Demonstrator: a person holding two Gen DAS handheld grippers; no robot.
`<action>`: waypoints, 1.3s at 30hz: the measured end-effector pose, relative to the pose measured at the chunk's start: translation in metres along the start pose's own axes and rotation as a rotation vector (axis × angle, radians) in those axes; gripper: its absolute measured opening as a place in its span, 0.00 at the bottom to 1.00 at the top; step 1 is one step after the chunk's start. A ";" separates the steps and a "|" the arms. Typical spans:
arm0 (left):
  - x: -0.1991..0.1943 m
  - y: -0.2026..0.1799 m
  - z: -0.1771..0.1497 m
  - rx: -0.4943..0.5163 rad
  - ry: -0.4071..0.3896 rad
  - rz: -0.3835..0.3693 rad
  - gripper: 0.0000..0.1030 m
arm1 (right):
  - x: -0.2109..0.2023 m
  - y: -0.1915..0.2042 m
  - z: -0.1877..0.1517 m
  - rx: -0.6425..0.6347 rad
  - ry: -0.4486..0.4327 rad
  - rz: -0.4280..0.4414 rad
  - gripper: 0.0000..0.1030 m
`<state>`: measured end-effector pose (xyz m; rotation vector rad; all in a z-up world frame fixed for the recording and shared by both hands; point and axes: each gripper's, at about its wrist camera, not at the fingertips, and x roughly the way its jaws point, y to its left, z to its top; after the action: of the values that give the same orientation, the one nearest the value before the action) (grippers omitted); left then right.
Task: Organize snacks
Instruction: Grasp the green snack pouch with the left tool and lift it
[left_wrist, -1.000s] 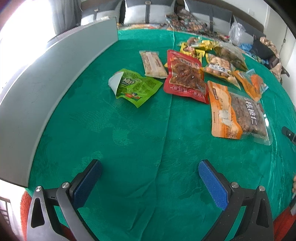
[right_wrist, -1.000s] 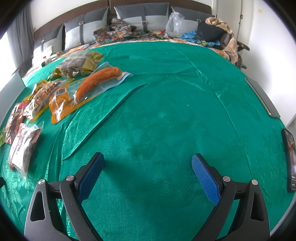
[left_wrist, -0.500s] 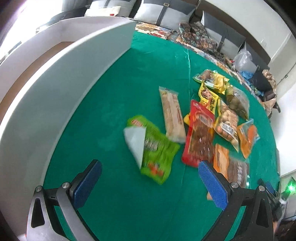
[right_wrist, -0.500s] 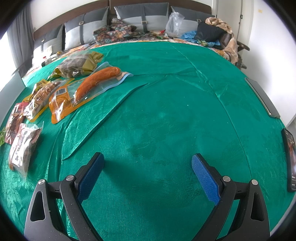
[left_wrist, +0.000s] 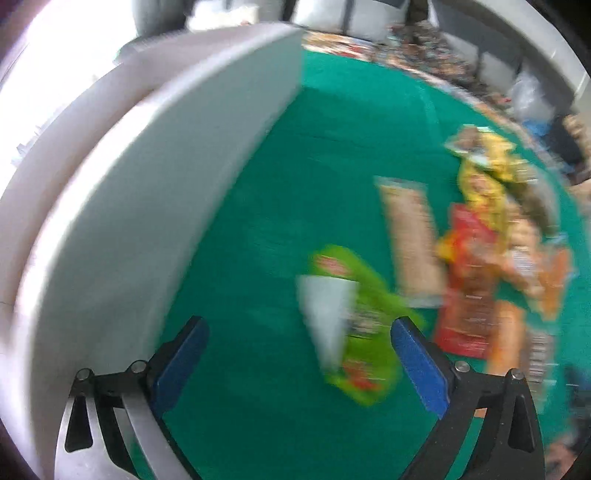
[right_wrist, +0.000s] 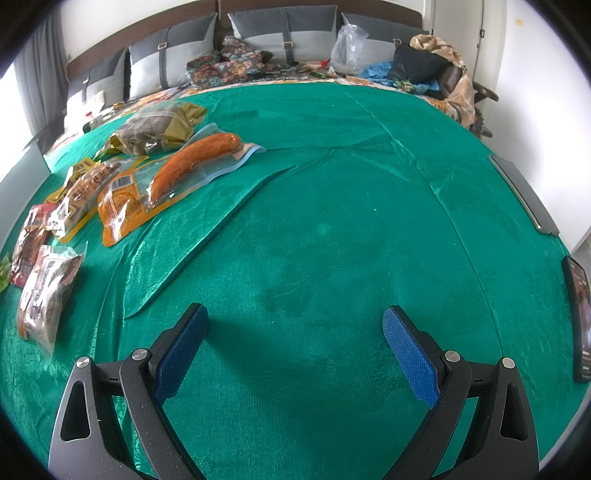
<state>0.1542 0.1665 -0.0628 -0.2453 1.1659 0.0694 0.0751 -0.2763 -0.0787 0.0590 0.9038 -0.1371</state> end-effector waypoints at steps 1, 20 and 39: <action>0.002 -0.001 0.000 -0.017 0.018 -0.076 0.95 | 0.000 0.000 0.000 0.000 0.000 0.000 0.95; 0.038 -0.052 0.027 0.228 0.010 -0.056 0.99 | 0.000 0.000 0.000 0.000 0.000 0.000 0.95; -0.029 -0.038 -0.070 0.577 0.079 -0.239 0.96 | 0.000 0.000 0.000 0.000 0.000 0.000 0.95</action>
<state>0.0865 0.1156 -0.0558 0.1263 1.1784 -0.4856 0.0749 -0.2760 -0.0785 0.0595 0.9035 -0.1368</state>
